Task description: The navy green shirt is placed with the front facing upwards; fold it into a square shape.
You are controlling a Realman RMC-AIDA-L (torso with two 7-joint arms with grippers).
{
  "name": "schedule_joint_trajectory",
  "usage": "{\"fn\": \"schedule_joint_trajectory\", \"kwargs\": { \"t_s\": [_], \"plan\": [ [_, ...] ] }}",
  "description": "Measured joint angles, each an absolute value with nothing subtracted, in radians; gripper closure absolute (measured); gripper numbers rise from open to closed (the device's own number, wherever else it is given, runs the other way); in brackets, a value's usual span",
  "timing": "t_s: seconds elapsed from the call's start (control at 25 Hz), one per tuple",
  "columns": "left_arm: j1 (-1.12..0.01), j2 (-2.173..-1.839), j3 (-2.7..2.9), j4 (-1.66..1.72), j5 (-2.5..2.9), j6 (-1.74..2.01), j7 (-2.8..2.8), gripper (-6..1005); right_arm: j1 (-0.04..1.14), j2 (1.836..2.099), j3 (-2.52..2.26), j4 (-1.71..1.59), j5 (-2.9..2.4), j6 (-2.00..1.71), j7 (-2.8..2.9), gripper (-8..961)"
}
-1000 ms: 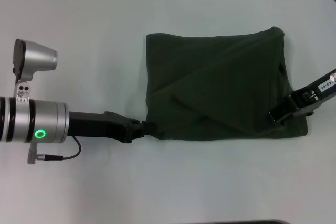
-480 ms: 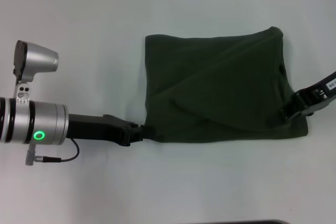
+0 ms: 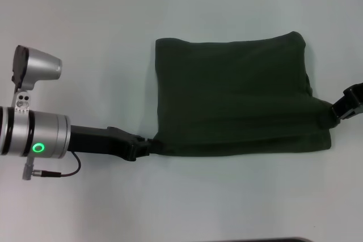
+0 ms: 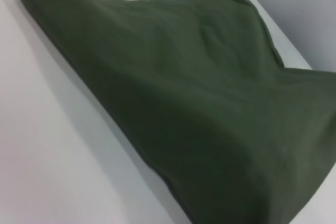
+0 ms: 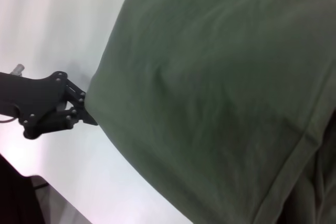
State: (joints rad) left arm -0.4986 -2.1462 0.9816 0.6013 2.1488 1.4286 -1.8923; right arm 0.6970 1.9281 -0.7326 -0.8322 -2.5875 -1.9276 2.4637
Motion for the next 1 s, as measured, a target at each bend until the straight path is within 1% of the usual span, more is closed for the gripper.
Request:
{"fn": "schedule_joint_trajectory", "kwargs": {
  "t_s": [0.4, 0.72, 1.0],
  "plan": [
    [-0.496, -2.135, 0.980, 0.601, 2.149, 1.429, -1.895, 957, 0.682, 1.930, -0.738, -0.818, -2.662, -1.918, 2.458, 941],
    [-0.498, -2.134, 0.986, 0.601, 2.149, 1.430, -1.896, 956, 0.674, 1.936, -0.741, -0.818, -2.682, -1.913, 2.455, 940],
    [-0.499, -2.131, 0.984, 0.601, 2.150, 1.440, -1.902, 956, 0.673, 1.933, -0.739, -0.818, -2.685, -1.915, 2.453, 941]
  ]
}}
